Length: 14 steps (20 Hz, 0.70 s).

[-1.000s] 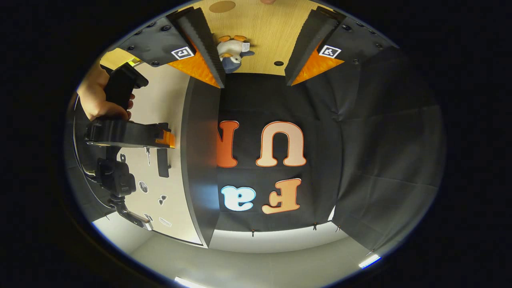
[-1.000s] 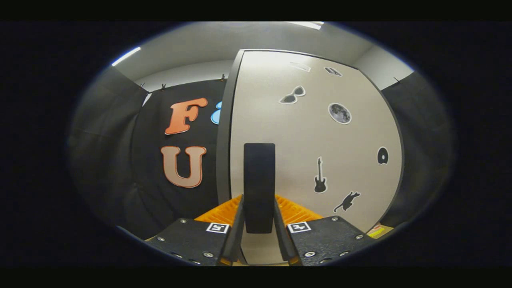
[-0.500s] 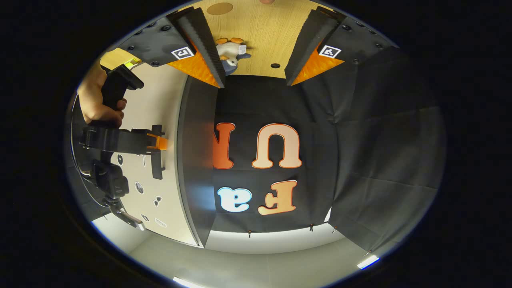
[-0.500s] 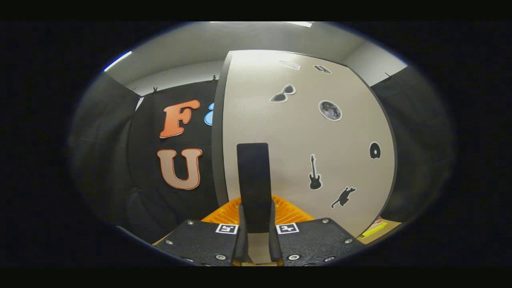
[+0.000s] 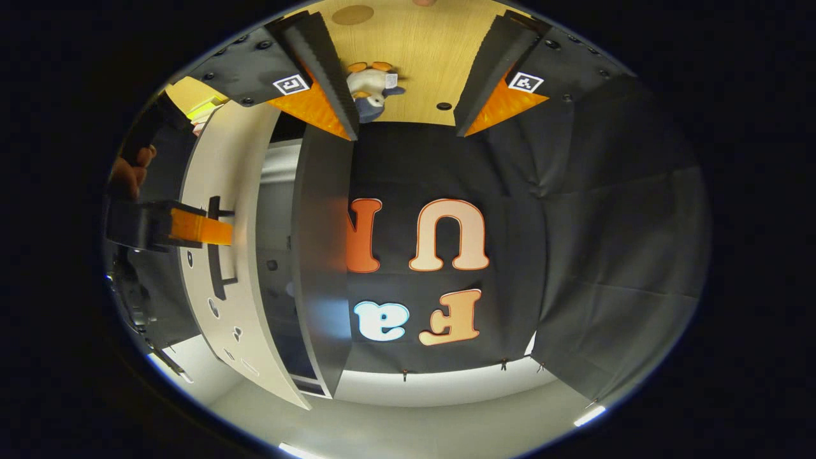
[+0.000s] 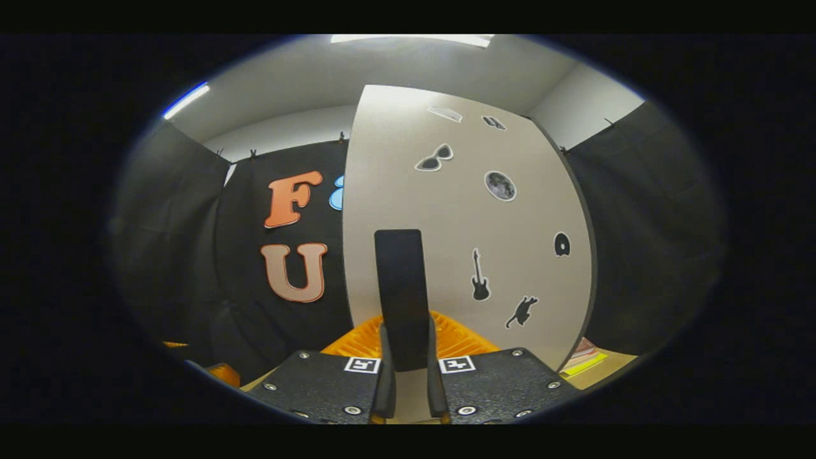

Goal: Open the cabinet door with the right hand, grasp the bottle in the cabinet with the left hand and place it on the coaster, then close the cabinet door with the right hand.

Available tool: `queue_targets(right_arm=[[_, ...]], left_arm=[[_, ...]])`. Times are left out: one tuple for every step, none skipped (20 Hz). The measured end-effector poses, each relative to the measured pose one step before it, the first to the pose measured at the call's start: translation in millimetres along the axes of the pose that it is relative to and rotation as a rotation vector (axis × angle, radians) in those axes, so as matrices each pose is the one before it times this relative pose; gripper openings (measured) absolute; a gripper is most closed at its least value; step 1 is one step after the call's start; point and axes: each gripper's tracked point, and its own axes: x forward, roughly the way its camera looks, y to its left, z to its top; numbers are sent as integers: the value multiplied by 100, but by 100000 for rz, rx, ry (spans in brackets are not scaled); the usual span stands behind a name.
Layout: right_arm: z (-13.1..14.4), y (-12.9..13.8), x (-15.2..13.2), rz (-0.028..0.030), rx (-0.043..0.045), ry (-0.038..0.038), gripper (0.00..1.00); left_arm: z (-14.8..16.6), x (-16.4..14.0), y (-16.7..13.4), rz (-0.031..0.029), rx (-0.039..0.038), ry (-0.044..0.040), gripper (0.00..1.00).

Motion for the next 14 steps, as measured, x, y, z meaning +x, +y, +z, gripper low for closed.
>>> queue_targets(right_arm=[[42, -159, -458, 1344, 55, 171, 19], [4, -210, -593, 1181, 135, 295, 17], [170, -173, -531, 1039, 444, -231, 19], [311, -330, -915, 1227, 347, -113, 19], [153, -335, -976, 1448, 213, 162, 18], [-63, -764, -1503, 1501, 428, 411, 17], [108, -644, -1095, 1290, 820, 389, 17], [29, -762, -1205, 1263, 717, 178, 17], [60, -633, -1044, 1280, 316, 340, 17], [-1, -654, -1006, 1151, -15, 181, 17], [24, -11, -201, 1105, -373, 847, 17], [76, -149, 13, 926, -152, 526, 18], [75, -421, -528, 719, 487, 462, 19], [324, -669, -702, 242, 790, 541, 20]], left_arm=[[5, -218, -827, -879, -321, -337, 97], [98, -134, -858, -887, -43, -447, 97], [148, -21, -767, -689, 77, -439, 97], [321, -80, -762, -266, 53, -621, 97], [176, -41, -712, -34, -283, -481, 97], [191, -134, -809, -241, -802, -472, 97], [20, -109, -886, -365, -898, -185, 97], [204, -159, -778, -335, -600, -440, 97], [120, -232, -615, 93, -249, -438, 97], [46, -65, -569, 61, -202, -174, 97], [-20, -55, -604, -11, -419, 24, 97], [-85, 19, -740, -243, -640, 39, 97], [-29, -224, -673, -409, -617, 11, 97], [-30, -63, -728, -362, -139, 31, 97]])
